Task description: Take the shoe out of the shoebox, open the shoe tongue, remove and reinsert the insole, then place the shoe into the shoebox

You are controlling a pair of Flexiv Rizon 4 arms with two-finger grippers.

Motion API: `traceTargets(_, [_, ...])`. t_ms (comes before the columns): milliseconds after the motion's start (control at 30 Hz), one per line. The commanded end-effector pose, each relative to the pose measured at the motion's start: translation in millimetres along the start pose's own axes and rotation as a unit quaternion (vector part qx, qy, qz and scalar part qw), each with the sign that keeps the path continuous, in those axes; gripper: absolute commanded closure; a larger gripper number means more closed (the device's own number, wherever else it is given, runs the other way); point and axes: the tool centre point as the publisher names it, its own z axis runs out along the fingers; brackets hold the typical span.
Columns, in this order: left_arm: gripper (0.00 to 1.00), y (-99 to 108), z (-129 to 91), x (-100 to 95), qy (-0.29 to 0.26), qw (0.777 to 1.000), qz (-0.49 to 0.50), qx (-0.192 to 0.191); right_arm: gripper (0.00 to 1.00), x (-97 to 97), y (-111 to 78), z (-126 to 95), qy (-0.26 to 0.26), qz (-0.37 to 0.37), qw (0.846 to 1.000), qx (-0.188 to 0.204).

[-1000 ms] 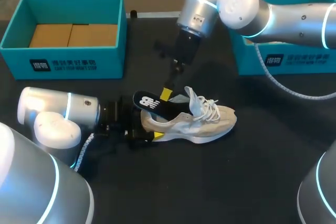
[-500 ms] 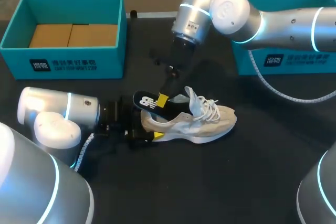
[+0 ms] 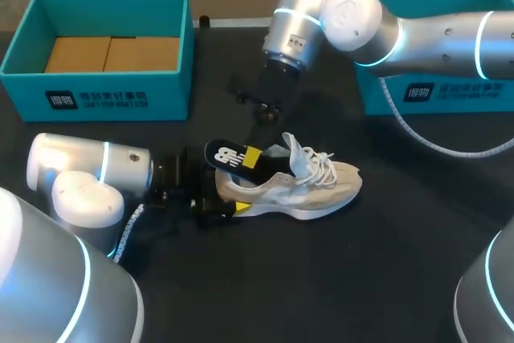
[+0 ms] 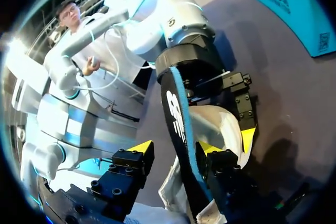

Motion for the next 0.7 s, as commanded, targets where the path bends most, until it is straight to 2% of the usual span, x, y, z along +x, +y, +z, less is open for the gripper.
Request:
traceTargets(33, [1.00,1,1,-1.1,0.000,1.000,0.000,-0.001,0.51,-12.1,4.6,2,0.015,0.000,1.000,0.006])
traceTargets(200, [1.00,1,1,-1.1,0.000,1.000,0.000,-0.001,0.58,-13.1,4.6,3,0.017,-0.003,1.000,0.000])
traceTargets(333, [1.00,1,1,-1.1,0.000,1.000,0.000,-0.001,0.69,-11.8,6.3,3,0.015,-0.009,1.000,-0.008])
traceTargets(433, [1.00,1,1,-1.1,0.000,1.000,0.000,-0.001,0.82,-10.3,8.7,4,0.019,-0.012,1.000,-0.018])
traceTargets(467, [1.00,1,1,-1.1,0.000,1.000,0.000,-0.001,0.95,-9.8,9.0,5,0.020,-0.011,1.000,-0.020])
traceTargets(500, [1.00,1,1,-1.1,0.000,1.000,0.000,-0.001,1.00,-9.1,9.5,5,0.021,-0.014,0.999,-0.024])
traceTargets(700, [1.00,1,1,-1.1,0.000,1.000,0.000,-0.001,1.00,3.5,18.3,-5,0.002,-0.038,0.997,-0.071])
